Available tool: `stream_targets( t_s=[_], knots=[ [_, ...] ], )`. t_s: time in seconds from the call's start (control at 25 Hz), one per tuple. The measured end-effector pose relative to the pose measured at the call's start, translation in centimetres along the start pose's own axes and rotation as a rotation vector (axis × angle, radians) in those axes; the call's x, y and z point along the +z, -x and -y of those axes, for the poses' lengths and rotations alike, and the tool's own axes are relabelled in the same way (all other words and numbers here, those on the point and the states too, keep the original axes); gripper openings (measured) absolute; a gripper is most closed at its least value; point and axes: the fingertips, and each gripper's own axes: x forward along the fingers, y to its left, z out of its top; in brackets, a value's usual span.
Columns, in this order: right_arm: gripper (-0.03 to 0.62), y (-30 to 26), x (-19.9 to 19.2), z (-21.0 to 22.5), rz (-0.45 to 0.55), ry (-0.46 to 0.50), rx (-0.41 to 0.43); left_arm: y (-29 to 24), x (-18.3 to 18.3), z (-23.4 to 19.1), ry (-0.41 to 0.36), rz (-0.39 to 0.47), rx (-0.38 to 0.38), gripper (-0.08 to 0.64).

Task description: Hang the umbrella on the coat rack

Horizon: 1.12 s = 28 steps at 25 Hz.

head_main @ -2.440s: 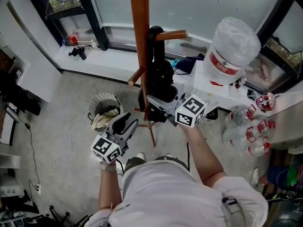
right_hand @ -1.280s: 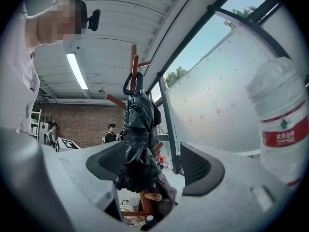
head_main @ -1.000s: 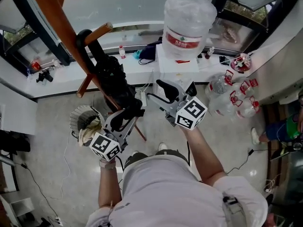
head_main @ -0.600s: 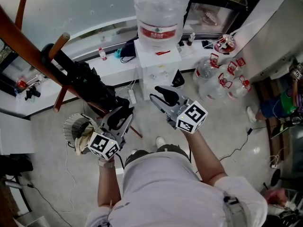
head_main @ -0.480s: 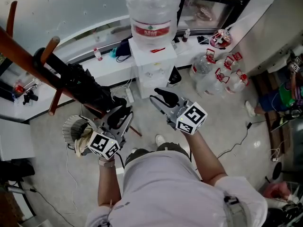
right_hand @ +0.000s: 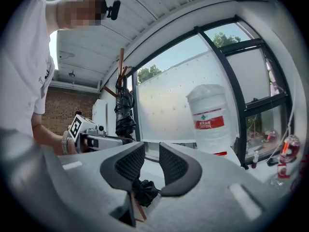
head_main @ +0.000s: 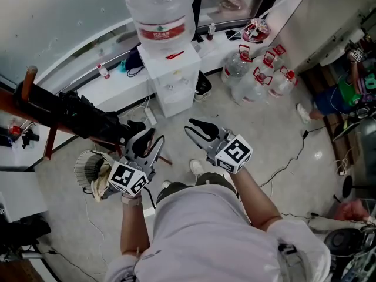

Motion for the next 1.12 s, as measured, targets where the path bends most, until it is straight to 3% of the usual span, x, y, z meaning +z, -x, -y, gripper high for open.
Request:
stream_targets(
  t_s=[0.28,0.76,1.12],
  knots=[
    [0.098,2.1,-1.5,0.1,-0.015,-0.005,-0.072,-1.1,-0.9,0.7,-0.006,-0.023,-0.047,0.13],
    [0.098,3.1,-1.9,-0.2,-0.007,-0.001,-0.105,-2.1,-1.9,1.9,0.002,-0.043,-0.096,0.13],
    [0.087,2.9,-2.7,-0.1,-0.027,-0.013,-0.119,-1.6,-2.2,1.8,0.006,-0.051,-0.089,0.13]
  ],
)
